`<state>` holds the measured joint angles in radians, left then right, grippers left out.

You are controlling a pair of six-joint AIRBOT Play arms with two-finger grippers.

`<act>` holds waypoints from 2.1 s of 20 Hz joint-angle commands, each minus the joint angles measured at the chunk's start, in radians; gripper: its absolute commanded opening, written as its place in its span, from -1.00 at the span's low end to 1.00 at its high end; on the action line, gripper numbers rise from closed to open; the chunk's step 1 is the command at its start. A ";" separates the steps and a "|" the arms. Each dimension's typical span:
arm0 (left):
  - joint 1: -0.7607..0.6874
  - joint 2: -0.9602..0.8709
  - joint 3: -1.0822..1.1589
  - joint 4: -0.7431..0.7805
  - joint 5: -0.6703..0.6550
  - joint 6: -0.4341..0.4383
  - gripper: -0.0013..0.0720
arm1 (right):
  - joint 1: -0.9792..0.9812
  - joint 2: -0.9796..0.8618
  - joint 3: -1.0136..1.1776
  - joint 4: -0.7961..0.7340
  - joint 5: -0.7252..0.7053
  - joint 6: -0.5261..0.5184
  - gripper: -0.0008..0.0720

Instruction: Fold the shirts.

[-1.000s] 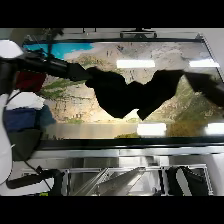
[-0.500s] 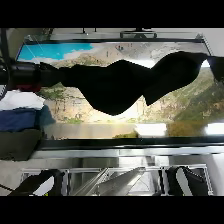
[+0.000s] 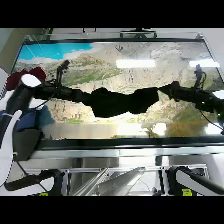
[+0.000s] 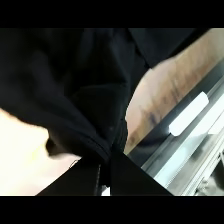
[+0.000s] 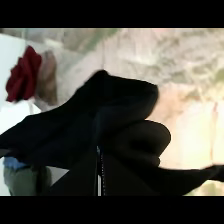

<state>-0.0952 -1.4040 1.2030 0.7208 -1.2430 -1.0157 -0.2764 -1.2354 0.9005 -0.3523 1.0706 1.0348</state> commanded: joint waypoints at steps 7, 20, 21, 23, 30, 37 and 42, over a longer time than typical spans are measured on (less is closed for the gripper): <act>0.122 -0.273 0.169 -0.004 -0.234 -0.064 0.98 | -0.250 -0.079 0.001 -0.189 0.026 -0.038 0.44; 0.104 -0.378 0.156 -0.017 0.042 -0.015 0.95 | 0.294 -0.063 -0.382 0.037 -0.393 0.034 0.82; 0.083 -0.408 0.190 -0.018 0.004 -0.015 0.95 | 0.332 -0.074 -0.380 0.086 -0.456 0.028 0.82; 0.044 -0.455 0.246 -0.017 -0.058 -0.014 0.95 | 0.369 -0.109 -0.362 0.190 -0.489 -0.045 0.79; -0.006 -0.503 0.315 -0.016 -0.155 -0.014 -0.94 | 0.363 -0.151 -0.284 0.349 -0.351 -0.220 -0.92; 0.027 -0.412 0.402 -0.018 -0.272 -0.053 -0.94 | 0.072 0.041 -0.261 0.296 -0.032 -0.224 -0.92; 0.075 -0.174 0.447 -0.018 -0.257 -0.090 -0.94 | -0.262 0.297 -0.133 0.297 0.190 -0.139 -0.93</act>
<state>-0.0444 -1.6955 1.6238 0.7025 -1.5005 -1.0813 -0.3679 -1.0698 0.7013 -0.0555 1.1114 0.8448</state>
